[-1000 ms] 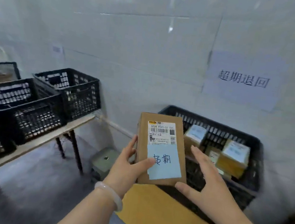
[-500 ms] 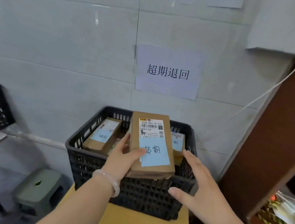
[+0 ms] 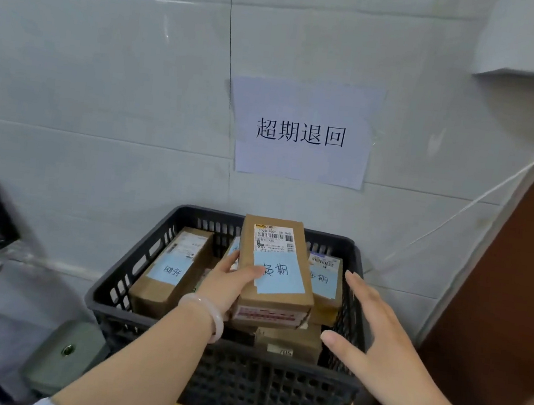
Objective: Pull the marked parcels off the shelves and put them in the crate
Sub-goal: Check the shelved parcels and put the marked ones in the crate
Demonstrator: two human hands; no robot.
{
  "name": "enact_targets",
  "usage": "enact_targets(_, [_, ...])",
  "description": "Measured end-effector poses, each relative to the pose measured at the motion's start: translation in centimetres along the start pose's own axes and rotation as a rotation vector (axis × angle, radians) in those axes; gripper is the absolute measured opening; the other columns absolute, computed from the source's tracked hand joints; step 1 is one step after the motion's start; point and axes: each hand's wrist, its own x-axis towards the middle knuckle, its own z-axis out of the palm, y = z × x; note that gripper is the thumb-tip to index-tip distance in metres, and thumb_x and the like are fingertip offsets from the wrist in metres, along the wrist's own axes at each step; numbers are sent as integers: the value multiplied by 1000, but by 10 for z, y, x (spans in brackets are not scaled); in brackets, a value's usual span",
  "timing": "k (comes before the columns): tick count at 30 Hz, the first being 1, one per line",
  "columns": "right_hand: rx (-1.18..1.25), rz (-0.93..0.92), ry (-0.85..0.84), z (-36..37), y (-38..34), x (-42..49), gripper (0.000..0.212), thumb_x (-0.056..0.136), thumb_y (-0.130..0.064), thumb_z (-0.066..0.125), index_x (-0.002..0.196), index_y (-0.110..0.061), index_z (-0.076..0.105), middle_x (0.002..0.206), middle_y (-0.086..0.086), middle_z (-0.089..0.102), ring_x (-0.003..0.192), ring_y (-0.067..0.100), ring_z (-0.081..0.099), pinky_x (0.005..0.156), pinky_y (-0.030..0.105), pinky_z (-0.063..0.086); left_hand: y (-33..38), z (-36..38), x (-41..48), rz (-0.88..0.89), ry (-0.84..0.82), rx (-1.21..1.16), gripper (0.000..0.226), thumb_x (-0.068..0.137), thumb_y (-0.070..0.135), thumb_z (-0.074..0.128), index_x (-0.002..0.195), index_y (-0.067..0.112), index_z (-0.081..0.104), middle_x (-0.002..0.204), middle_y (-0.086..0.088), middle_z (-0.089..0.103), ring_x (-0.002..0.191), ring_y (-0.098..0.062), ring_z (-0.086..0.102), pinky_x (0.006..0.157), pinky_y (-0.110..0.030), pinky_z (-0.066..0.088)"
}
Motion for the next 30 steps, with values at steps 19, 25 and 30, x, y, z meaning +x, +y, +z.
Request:
enact_targets(19, [-5, 85, -119, 102, -48, 110, 72, 71, -80, 41, 132, -76, 4, 128, -64, -6, 118, -37, -11, 111, 23, 11, 52, -172, 103, -142, 96, 111, 67, 82, 27, 76, 141, 38, 46, 101, -2, 77, 90, -27, 74, 76, -46, 59])
enact_targets(25, [64, 89, -143, 133, -56, 126, 61, 76, -83, 33, 132, -77, 9, 136, -59, 3, 129, -29, -3, 111, 25, 11, 55, -185, 112, -17, 103, 405, 65, 93, 24, 62, 148, 41, 33, 122, 7, 64, 98, -15, 64, 84, -32, 53])
enact_targets(30, [54, 83, -126, 145, -60, 131, 67, 74, -91, 23, 136, -72, 10, 143, -52, 6, 134, -24, 1, 113, 29, 13, 50, -184, 113, 326, 127, 825, 53, 99, 17, 49, 146, 41, 40, 148, 7, 45, 126, -16, 49, 102, -31, 43])
